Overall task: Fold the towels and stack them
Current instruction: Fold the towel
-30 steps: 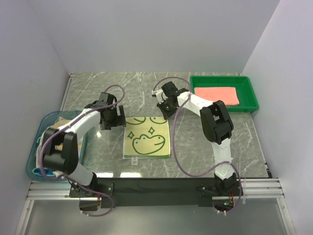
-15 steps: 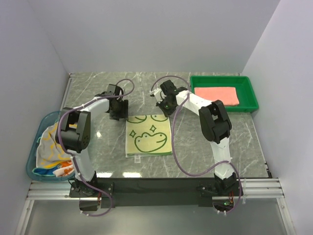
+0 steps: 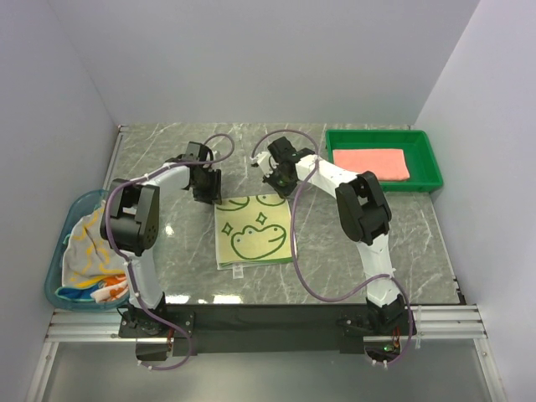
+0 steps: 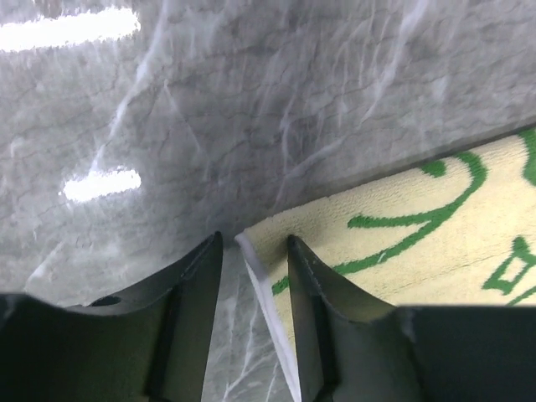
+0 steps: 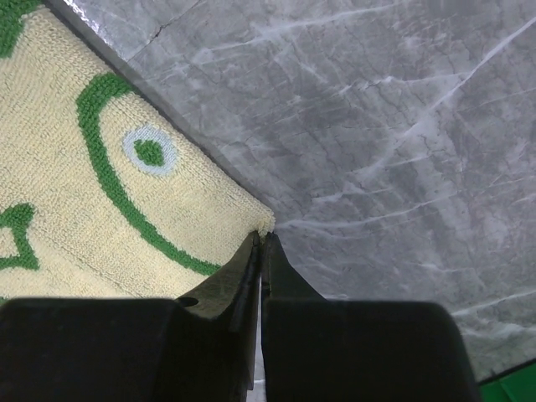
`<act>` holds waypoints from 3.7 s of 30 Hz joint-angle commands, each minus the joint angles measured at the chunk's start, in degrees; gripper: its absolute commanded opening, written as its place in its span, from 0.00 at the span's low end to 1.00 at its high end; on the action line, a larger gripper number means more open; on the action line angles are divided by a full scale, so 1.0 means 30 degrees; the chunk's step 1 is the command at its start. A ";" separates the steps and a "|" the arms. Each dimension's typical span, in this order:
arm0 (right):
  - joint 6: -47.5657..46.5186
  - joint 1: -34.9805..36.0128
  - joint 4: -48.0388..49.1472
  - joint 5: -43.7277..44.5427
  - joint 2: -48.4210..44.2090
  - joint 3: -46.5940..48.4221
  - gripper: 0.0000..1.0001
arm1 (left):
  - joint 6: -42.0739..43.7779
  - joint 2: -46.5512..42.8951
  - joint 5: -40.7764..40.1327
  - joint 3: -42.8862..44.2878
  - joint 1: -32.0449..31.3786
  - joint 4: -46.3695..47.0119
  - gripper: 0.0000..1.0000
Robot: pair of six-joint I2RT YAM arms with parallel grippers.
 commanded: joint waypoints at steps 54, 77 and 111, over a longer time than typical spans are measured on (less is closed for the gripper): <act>0.1020 -0.0292 0.3654 0.1829 -0.2885 -0.1996 0.00 | -0.0648 0.1005 -0.5203 0.0631 -0.1186 -0.1396 0.01; 0.2455 -0.0439 0.8960 0.4349 -0.6722 -0.6213 0.00 | -0.2258 -0.5732 -0.5435 -0.2150 -0.0393 0.2650 0.01; 0.7815 0.1378 0.7178 0.4466 -1.2672 -1.4448 0.00 | -0.9467 -1.1067 -0.5204 -0.9591 -0.2180 0.1654 0.01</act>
